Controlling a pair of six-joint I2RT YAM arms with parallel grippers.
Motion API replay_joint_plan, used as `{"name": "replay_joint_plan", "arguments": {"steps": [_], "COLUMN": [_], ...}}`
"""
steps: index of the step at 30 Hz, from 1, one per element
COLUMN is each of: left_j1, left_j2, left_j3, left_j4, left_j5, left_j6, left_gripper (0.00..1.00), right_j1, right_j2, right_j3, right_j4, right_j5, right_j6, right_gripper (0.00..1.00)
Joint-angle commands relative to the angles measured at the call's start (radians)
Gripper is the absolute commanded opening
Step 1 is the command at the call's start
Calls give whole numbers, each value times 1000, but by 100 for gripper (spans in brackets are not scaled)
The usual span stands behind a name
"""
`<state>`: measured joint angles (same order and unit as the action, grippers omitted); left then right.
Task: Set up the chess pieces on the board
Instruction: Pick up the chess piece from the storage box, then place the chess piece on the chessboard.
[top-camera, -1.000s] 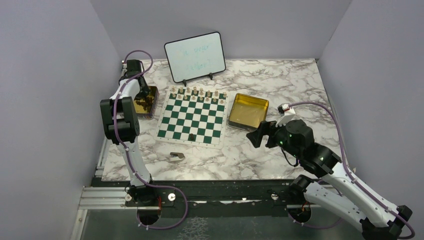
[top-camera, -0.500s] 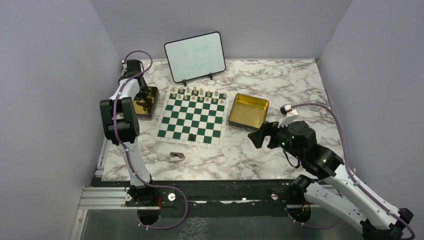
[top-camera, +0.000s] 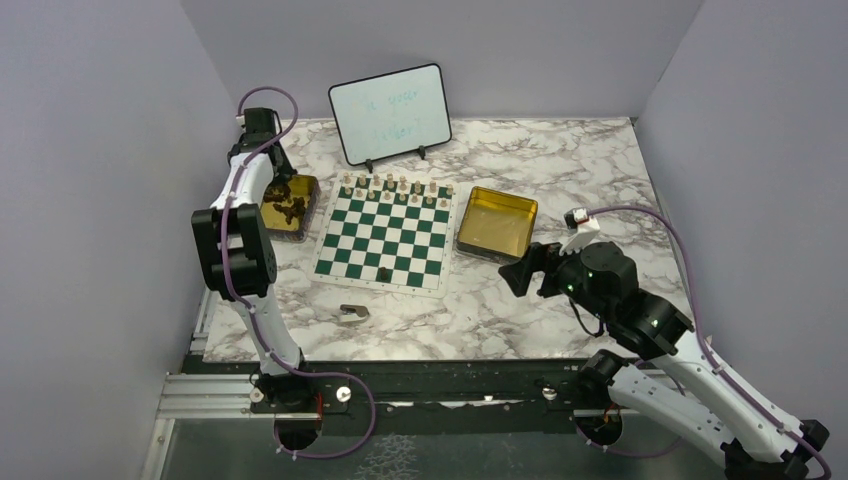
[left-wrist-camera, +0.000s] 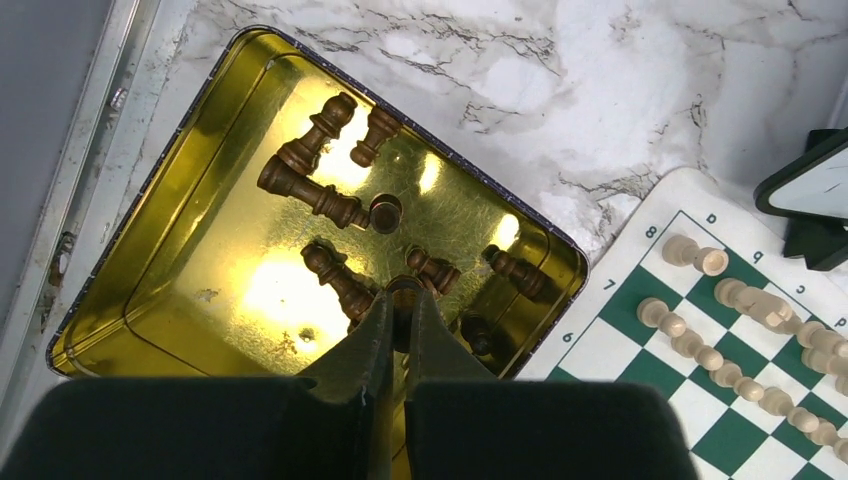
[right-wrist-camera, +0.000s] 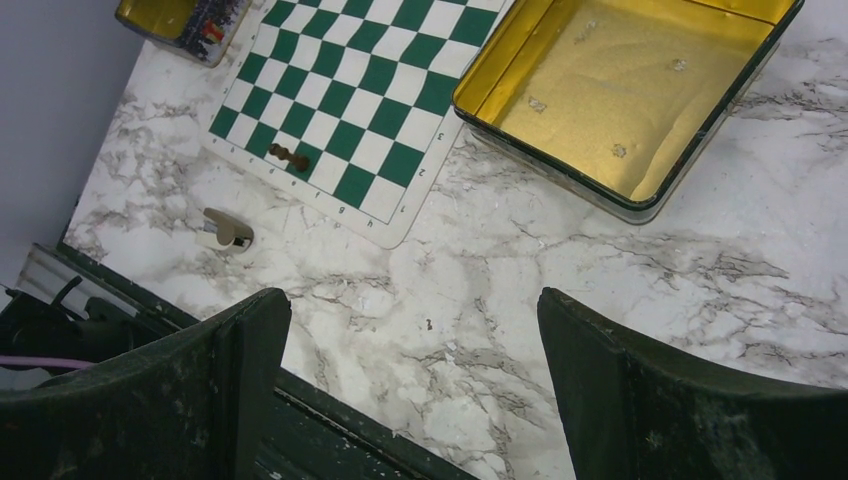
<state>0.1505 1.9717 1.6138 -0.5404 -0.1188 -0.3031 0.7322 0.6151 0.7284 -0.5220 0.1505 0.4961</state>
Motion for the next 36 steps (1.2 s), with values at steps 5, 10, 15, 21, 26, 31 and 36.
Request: {"name": "replay_joint_plan", "arguments": {"steps": [5,10,15,21,26,31,36], "left_j1": [2,-14,-54,-142,-226,-294,-319], "left_j2": [-76,-173,-280,-426,-530,-618,-671], "left_j3": [26,-45,-128,-233,-288,-389,-471], "left_j4": [-25,-43,-56,-87,-136,-156,-166], "left_j5": [26,60,113,82,39,15,-7], "left_j6": [-22,-47,-49,-38,-27,-31,-35], "left_gripper": [2,2,3,4,5,6,7], "right_j1": [6,6,6,6,6,6,6], "right_j2": [0,-1,0,-12,-40,-56,-61], "right_j3": [33,20,19,21,9,14,16], "right_j4": [-14,-4,1,-18,-29,-43,-51], "right_j5": [24,20,11,2,16,23,23], "right_j6": [-12,-7,-6,-11,-12,-11,-10], "right_gripper": [100,100,100,100,100,100,100]}}
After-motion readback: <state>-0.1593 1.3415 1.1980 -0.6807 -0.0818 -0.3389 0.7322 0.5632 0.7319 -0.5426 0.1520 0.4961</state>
